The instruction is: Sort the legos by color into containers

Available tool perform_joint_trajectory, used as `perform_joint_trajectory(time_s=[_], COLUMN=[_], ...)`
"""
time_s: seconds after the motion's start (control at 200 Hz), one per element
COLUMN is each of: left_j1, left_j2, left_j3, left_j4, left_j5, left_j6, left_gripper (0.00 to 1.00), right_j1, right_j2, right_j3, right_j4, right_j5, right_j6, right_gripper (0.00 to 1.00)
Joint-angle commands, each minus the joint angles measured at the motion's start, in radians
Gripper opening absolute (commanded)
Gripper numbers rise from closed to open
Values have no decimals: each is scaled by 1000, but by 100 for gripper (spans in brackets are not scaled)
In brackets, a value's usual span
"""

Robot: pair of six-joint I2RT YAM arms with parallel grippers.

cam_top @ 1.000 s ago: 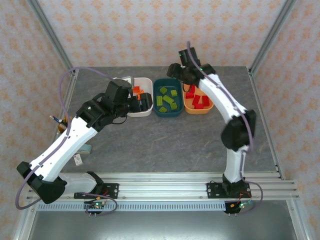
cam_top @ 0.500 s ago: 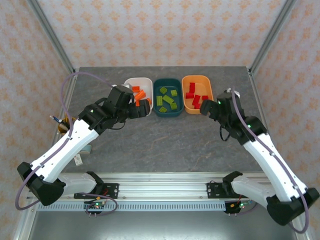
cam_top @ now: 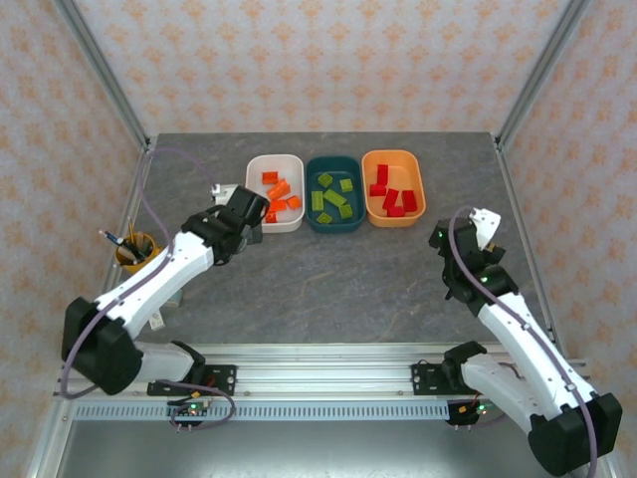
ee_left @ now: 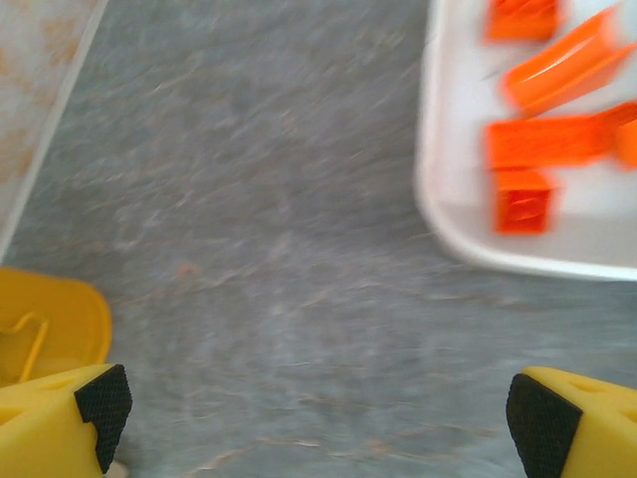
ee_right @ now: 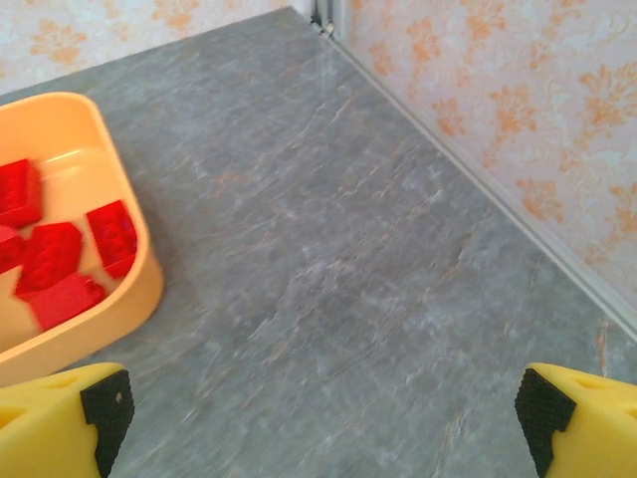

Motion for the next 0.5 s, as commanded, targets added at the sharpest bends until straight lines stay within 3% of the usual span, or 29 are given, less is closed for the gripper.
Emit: perform_joint_trajectory(time_s=[0.0,0.185,0.375,0.495], left_j1=[60,188,221,242], left_j2=[-19,-136,-48,-21], left_j3=[-55,-318,-300,-323], left_j4=[115,459,470,617], left_j5=[-80,-106,-72,-48], left_j6=[110,22,182,266], left_gripper=[100,100,100,100], right_j1=[-14,-89,-191,-246], right_j2=[0,136,364,496], right_j3=[-125,-233,-254,-220], right_j4=[323,571,834,945], right_j5=[104,47,-99,-172], right_j6=[-118,-166,-204,-240], right_gripper=[100,100,100,100])
